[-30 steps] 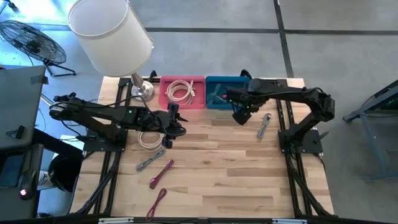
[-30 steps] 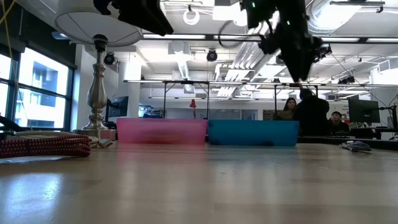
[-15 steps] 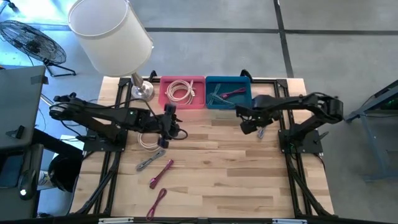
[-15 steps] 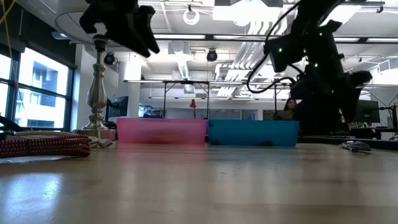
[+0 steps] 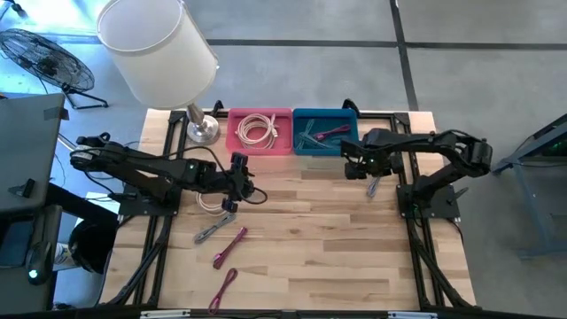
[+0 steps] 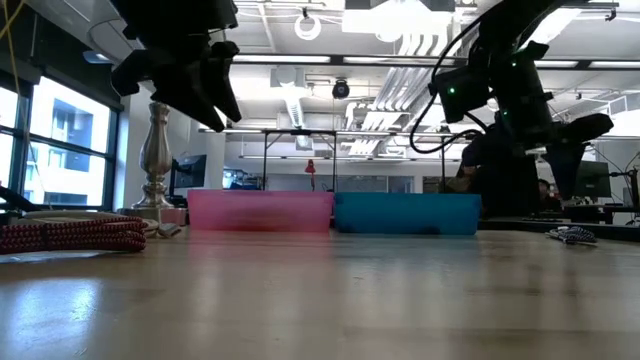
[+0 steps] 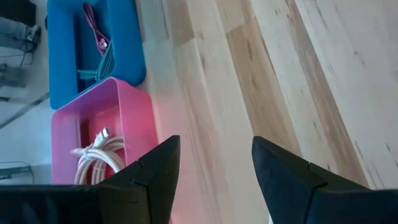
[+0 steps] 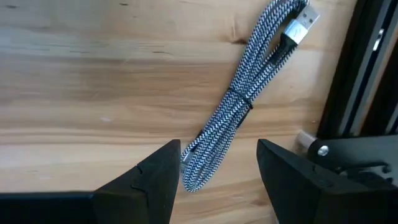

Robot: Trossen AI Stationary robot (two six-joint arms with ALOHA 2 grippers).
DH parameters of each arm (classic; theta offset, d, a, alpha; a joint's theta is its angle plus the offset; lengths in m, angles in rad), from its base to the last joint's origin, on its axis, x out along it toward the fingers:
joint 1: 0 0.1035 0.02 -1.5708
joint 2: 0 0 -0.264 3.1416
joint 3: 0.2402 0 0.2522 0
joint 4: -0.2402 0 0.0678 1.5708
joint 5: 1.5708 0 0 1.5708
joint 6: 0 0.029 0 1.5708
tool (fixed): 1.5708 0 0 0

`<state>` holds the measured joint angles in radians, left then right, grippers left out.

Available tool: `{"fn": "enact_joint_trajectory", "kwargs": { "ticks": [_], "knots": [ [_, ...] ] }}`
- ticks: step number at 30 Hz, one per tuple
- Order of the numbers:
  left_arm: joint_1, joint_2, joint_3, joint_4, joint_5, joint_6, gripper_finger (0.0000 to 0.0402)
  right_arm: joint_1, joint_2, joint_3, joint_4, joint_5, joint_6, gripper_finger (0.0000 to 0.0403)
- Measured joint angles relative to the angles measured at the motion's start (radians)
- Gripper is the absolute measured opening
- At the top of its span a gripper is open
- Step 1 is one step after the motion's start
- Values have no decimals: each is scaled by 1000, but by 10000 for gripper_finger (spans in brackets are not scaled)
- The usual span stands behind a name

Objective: Pick & Place USB Port
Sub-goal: Put the top small black and white charger cable into the blue bin

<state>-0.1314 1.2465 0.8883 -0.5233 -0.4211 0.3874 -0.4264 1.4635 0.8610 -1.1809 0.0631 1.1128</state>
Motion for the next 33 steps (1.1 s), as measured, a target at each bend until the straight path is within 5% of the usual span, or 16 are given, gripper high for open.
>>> {"fn": "enact_joint_trajectory", "kwargs": {
  "ticks": [25,33],
  "knots": [
    [0,0,0,-27,-43,0,195,-33,0,-68,56,-21,68,207],
    [0,0,0,-29,-43,0,195,-45,0,-173,204,-55,76,207]
  ]
}}
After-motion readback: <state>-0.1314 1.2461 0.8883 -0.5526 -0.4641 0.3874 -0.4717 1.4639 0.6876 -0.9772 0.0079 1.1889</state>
